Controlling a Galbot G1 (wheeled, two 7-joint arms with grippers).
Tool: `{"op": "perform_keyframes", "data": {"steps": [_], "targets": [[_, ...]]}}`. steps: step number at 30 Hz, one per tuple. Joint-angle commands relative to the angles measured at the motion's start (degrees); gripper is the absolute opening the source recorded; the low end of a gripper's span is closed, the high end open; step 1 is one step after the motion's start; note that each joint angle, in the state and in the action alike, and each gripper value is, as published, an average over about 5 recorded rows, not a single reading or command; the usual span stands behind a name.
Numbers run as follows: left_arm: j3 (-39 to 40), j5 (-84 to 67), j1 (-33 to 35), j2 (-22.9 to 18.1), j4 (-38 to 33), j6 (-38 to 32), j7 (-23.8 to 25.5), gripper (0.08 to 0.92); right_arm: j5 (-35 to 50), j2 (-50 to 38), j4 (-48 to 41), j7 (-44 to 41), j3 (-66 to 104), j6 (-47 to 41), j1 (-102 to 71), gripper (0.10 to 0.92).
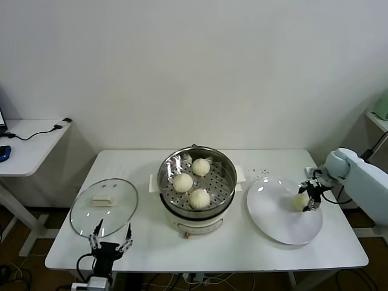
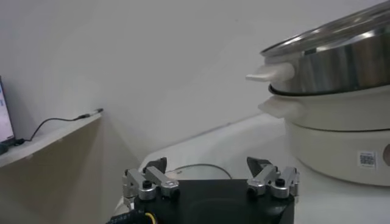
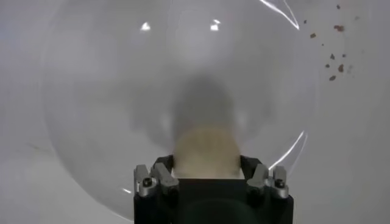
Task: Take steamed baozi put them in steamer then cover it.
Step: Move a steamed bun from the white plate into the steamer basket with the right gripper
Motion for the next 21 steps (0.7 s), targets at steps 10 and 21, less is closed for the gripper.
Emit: {"op": "perform_keyframes", "data": {"steps": [10, 21], "targets": [[2.1, -0.14, -0.87, 1.37, -0.59, 0.07, 0.34, 0.823, 37.44, 7.09, 7.26, 0.69, -40.63, -7.59, 43.16, 0.712], [3.26, -1.18, -0.83, 2.41, 0.16, -0.56, 0.37, 0.823, 54.34, 18.92, 11.67, 2.46, -54.15, -10.82, 54.47, 0.712]]}}
